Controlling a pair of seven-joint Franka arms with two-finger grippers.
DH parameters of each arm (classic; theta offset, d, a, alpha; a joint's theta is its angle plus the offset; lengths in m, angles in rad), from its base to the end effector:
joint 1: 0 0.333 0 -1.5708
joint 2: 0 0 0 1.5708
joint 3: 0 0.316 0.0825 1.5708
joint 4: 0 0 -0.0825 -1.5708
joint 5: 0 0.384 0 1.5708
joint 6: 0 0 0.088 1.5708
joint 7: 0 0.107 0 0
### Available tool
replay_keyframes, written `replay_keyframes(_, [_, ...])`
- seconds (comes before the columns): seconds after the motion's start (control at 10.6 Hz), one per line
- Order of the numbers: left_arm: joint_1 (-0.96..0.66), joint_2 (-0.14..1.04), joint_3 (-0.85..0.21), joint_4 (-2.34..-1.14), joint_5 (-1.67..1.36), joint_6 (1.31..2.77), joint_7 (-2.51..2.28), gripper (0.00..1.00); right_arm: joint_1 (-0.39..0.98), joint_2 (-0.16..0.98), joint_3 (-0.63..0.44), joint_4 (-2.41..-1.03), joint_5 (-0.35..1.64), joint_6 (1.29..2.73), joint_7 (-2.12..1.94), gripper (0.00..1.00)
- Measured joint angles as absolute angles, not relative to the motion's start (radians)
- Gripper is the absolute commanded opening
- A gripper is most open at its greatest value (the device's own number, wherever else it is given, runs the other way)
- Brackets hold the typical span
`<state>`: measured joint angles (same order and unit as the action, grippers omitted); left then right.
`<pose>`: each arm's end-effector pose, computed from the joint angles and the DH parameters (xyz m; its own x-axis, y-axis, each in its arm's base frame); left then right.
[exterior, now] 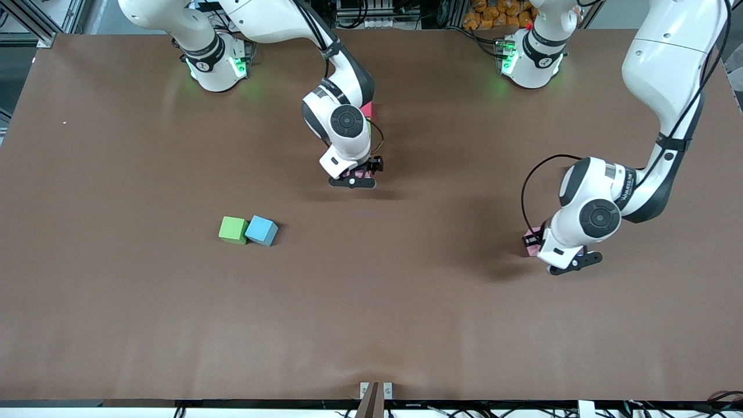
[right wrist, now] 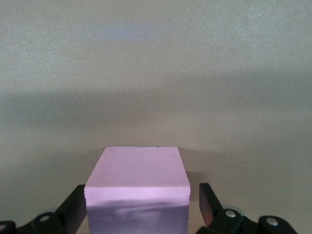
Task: Arrange blocks into number 1
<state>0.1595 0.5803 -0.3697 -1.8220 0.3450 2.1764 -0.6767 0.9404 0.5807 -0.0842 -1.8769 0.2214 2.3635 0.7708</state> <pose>0.6203 -0.1059 0.2209 0.9529 0.2836 -0.1078 0.2673 -0.9528 -0.1437 0.4072 0.4768 0.1929 0.9887 -0.0672 -0.1343 -0.0678 -0.9977 -0.0004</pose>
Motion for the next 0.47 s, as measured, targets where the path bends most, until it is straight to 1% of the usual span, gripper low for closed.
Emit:
replay_keyframes(0.28, [0.121,0.580,-0.372,-1.813,0.345,2.176,-0.738,0.00,0.934,0.558,-0.087,-1.880,0.221,2.365,0.771,1.00])
replay_keyframes(0.47, [0.084,0.580,-0.374,-1.807,0.345,2.177,-0.767,0.00,0.882,0.470,-0.082,-1.898,0.221,2.345,0.771,1.00])
